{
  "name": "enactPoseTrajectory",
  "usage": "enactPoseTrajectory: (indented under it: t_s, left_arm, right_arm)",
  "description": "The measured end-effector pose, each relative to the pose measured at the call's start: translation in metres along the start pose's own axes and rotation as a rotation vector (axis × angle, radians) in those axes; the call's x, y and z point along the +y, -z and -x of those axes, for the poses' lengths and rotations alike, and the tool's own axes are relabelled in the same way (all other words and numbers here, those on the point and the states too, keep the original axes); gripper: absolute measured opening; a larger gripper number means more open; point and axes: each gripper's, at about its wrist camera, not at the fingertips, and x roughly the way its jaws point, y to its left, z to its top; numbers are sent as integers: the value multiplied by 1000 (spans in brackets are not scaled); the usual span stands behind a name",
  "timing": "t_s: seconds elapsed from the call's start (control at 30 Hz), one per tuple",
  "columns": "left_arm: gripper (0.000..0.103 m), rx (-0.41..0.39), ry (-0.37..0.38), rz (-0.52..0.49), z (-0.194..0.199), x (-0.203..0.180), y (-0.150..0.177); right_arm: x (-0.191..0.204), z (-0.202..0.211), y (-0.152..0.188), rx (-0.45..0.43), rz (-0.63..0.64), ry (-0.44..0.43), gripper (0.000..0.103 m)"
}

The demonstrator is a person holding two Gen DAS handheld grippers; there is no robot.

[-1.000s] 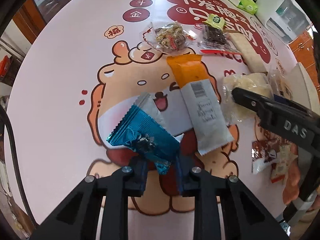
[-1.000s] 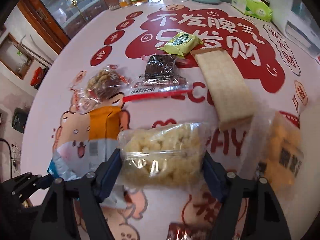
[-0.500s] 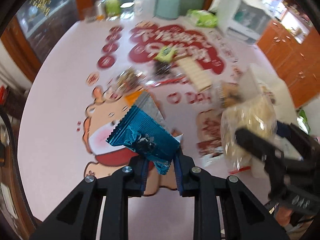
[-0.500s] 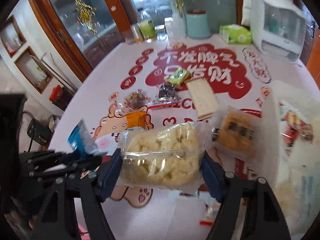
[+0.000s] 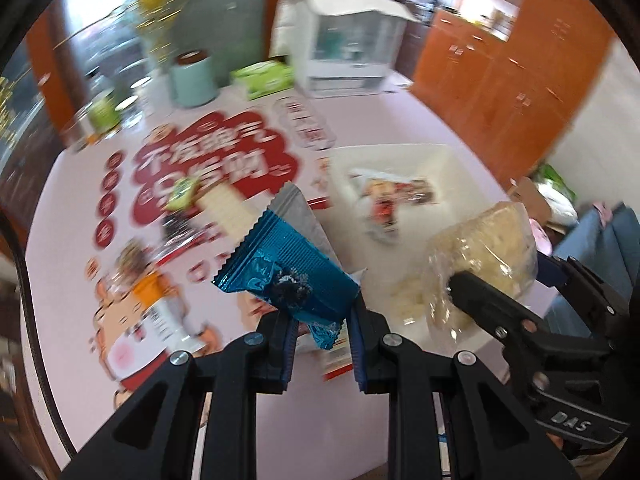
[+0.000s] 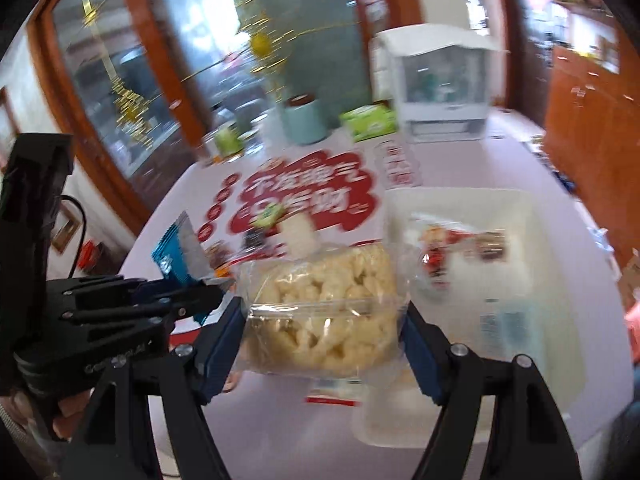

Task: Organize snacks
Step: 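Carry both snacks over the white tray and open both tools to drop them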

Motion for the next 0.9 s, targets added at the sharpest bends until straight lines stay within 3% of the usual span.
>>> enactPoseTrajectory:
  t_s: [0.2,0.47,0.9]
  left_arm:
    - [21,-15,47,-96,-11,-63,-28]
    - [21,-49,60,-173,-22,-120,-61]
    - [21,-70,11,-192,-43,-138,-97]
  right_arm:
    - [-53,27,0,-73,-78,160,75]
    - [-103,56,-1,-142,-134,262,75]
    - [-134,61,-16,-180,-143,325,76]
